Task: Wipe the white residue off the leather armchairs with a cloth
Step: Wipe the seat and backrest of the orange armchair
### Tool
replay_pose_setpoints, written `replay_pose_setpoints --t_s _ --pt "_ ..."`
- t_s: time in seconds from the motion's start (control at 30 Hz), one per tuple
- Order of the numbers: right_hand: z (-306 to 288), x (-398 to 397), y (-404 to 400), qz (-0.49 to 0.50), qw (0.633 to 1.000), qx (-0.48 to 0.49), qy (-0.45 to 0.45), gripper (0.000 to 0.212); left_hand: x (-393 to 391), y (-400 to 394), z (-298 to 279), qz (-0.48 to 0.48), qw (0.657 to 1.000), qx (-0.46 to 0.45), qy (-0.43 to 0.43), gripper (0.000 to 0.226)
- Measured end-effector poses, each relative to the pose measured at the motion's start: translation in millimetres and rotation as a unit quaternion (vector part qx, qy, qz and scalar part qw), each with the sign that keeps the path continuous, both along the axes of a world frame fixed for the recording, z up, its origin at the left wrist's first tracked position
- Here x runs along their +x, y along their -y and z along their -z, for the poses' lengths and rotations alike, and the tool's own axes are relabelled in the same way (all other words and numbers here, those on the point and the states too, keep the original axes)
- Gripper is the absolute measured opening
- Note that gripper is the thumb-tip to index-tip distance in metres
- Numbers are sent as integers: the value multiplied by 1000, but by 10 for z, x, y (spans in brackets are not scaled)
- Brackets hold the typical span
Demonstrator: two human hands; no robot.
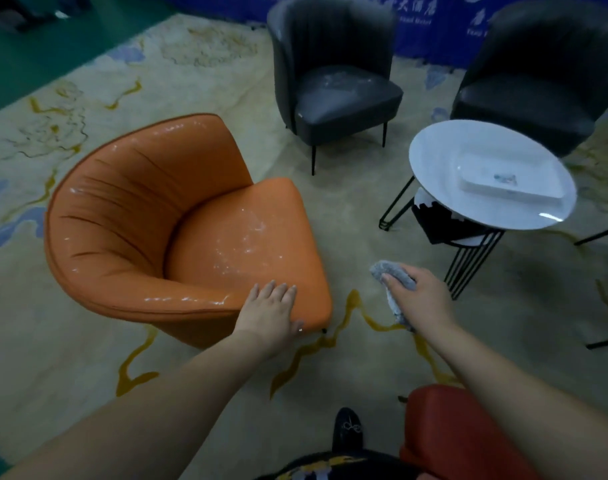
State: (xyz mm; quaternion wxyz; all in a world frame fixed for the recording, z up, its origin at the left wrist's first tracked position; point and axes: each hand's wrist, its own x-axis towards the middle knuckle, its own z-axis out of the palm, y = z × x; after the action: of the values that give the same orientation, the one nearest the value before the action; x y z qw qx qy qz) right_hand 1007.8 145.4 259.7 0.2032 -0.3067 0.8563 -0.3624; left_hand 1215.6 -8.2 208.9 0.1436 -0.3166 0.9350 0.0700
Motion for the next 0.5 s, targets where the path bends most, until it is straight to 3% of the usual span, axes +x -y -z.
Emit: replay_pose_setpoints --t_s 0.3,0.5 --pt "172 -576 908 -69 997 15 33 20 -289 422 120 -97 994 30 25 68" --pt "227 -792 1466 -78 996 21 31 13 -467 1120 222 -85 994 39 51 69"
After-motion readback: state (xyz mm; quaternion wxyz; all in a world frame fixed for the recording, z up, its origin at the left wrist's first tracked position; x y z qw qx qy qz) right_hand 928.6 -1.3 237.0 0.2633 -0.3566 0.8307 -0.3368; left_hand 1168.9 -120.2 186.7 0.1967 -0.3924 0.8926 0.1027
